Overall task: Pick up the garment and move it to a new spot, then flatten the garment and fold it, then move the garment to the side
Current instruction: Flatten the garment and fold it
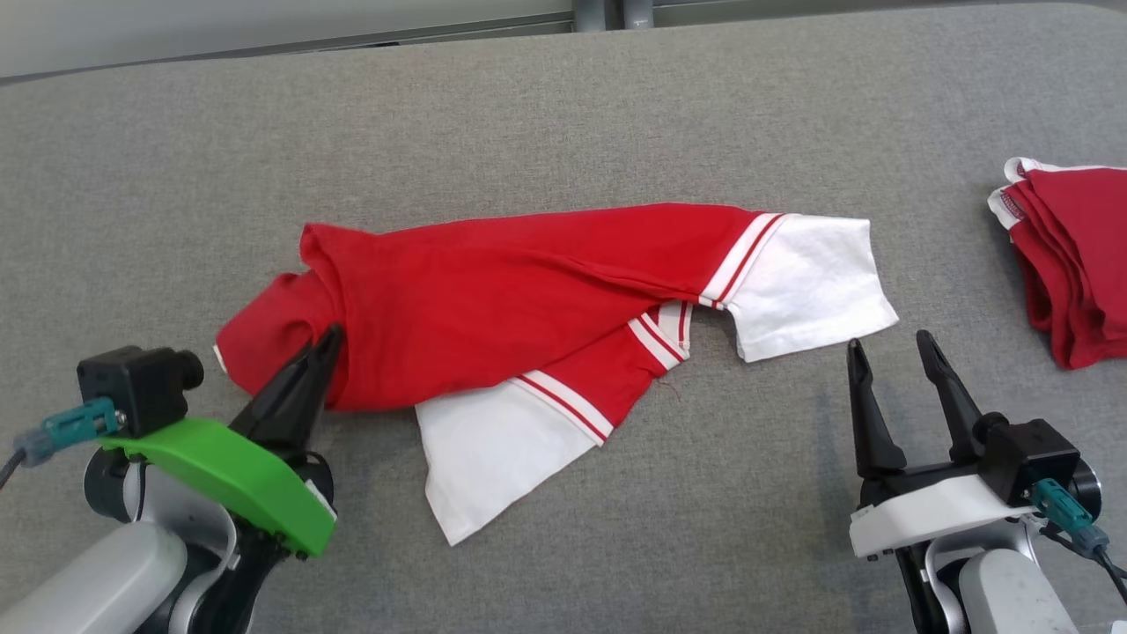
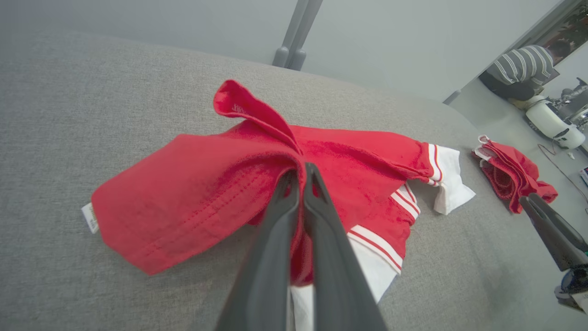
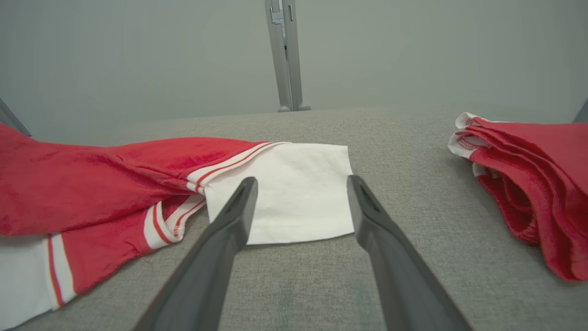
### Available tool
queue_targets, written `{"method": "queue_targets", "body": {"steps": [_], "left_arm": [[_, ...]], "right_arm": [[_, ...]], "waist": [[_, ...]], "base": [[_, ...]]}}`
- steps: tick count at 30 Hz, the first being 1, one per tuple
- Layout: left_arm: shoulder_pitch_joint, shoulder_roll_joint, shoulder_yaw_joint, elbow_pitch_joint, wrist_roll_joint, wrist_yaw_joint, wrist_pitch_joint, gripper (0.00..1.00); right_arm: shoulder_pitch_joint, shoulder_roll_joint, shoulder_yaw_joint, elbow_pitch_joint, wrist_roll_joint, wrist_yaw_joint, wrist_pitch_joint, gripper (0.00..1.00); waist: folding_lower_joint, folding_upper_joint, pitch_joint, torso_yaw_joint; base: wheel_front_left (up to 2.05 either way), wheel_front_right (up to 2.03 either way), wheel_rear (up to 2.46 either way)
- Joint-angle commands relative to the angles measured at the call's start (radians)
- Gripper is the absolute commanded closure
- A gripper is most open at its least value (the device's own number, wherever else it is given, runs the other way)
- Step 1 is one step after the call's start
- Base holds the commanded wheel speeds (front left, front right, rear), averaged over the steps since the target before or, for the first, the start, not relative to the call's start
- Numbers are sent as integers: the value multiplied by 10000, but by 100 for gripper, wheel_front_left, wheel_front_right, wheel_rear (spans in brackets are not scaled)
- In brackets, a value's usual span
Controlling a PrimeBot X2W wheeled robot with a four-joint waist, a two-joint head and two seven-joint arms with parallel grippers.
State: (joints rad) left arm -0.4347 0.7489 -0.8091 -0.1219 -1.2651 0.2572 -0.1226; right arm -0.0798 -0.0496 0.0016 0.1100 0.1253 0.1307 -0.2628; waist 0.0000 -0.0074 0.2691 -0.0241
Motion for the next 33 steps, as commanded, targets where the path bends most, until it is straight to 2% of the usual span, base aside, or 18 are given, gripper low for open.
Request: {"method": "queue_targets", "body": {"steps": [1, 4, 5, 10, 12, 15, 18, 20, 22, 26, 27, 30, 32, 33], "left_arm": [[277, 496, -24, -1139, 221, 434, 117, 100], [511, 1224, -107, -3271, 566, 1140, 436, 100], [511, 1224, -107, -3271, 566, 1140, 436, 100], [452, 1938, 40, -6003, 781, 2163, 861, 100], [379, 1992, 135, -6551, 662, 2387, 1001, 100], [382, 2168, 308, -6327, 582, 2594, 1042, 100], [543, 2371, 409, -5210, 690, 2410, 787, 100], [857, 2233, 344, -4239, 555, 2146, 558, 100], [1077, 2363, 200, -3206, 717, 1928, 376, 100], [1552, 1964, -161, -1570, 680, 1304, -21, 100], [1642, 1813, -211, -1266, 626, 1158, -107, 97], [1863, 1425, -360, -425, 474, 913, -302, 0], [1997, 1217, -471, -33, 398, 869, -288, 0], [2009, 984, -287, 245, 241, 1006, -490, 0]], "right_arm": [[163, -24, 39, 21, 137, 0, -27, 0], [125, -29, 48, 29, 224, 0, -27, 0], [125, -29, 48, 29, 224, 0, -27, 0], [-121, -27, 135, 60, 301, -2, -27, 0], [-186, -27, 212, 75, 277, 0, -27, 0], [-363, -29, 306, 70, 218, -2, -27, 0], [-496, -30, 338, 89, 183, 0, -27, 0], [-530, -29, 330, 99, 147, -2, -27, 0], [-534, -32, 287, 128, 101, -2, -27, 0], [-403, -27, 162, 162, -14, 0, -27, 0], [-370, -25, 132, 161, -65, 0, -27, 0], [-294, -26, 43, 143, -222, 0, -27, 0], [-276, -27, -15, 127, -350, -2, -27, 0], [-268, -27, -86, 88, -462, -2, -27, 0]], "waist": [[0, 74, -103, 167], [0, 74, -97, 348], [0, 74, -97, 348], [0, 74, 51, 607], [0, 74, 158, 660], [0, 74, 363, 654], [0, 74, 592, 559], [0, 74, 704, 446], [0, 74, 813, 323], [0, 74, 915, 205], [0, 74, 917, 196], [0, 74, 880, 196], [0, 74, 822, 204], [0, 74, 769, 235]], "base": [[0, 0, 0], [0, 0, 0], [0, 0, 0], [0, 0, 0], [0, 0, 0], [0, 0, 0], [0, 0, 0], [0, 0, 0], [0, 0, 0], [0, 0, 0], [0, 0, 0], [0, 0, 0], [0, 0, 0], [0, 0, 0]]}}
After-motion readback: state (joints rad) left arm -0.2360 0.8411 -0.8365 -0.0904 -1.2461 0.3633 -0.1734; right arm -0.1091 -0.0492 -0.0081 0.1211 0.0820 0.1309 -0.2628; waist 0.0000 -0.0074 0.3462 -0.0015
